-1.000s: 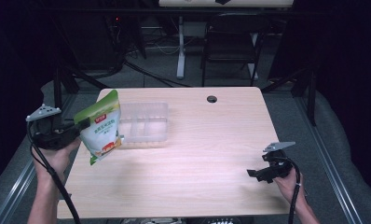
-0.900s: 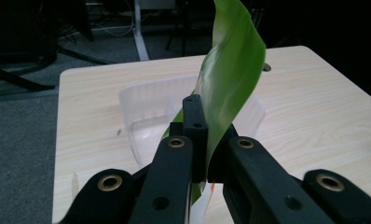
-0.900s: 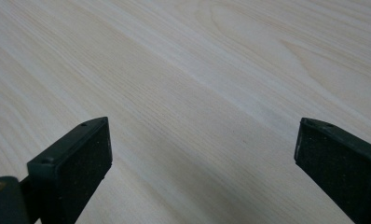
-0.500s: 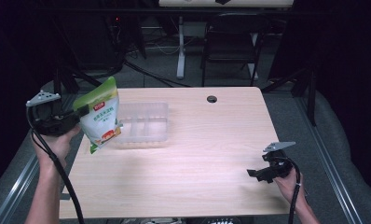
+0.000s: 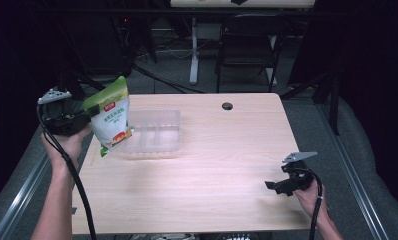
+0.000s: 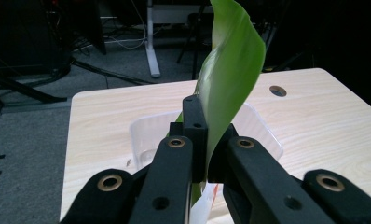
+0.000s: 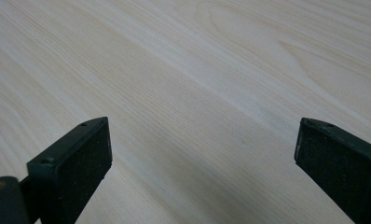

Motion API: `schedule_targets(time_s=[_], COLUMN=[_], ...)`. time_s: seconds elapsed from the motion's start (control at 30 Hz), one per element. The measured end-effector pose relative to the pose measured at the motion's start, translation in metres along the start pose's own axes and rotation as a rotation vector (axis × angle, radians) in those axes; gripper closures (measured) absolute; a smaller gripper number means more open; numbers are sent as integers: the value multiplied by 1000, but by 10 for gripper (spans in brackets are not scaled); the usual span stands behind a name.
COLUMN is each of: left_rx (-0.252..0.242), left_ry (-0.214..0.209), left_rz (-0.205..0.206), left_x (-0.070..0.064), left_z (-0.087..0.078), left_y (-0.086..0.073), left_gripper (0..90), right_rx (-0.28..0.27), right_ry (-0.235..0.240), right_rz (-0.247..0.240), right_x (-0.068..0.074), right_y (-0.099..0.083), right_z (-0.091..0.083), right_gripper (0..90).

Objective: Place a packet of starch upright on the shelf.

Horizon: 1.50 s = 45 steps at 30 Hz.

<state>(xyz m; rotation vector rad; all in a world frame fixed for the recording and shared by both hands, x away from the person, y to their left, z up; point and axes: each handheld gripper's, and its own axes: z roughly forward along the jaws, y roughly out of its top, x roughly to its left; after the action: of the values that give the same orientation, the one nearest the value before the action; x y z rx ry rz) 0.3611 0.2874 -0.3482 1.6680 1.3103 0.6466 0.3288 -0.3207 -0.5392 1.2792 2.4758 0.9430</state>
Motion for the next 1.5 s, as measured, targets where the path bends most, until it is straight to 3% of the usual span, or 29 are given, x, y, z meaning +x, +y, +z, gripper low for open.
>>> schedule_targets(time_s=[0.7,1.5], left_rx=[-22,-72], left_ry=[20,47], left_rz=[-36,-66], left_x=[5,2], left_z=[23,41], left_y=[0,4], left_gripper=[900,900], right_rx=[-1,2], right_ry=[6,6], right_rz=[3,6], right_x=[1,0], right_y=[0,0], right_z=[0,-1], right_gripper=[34,34])
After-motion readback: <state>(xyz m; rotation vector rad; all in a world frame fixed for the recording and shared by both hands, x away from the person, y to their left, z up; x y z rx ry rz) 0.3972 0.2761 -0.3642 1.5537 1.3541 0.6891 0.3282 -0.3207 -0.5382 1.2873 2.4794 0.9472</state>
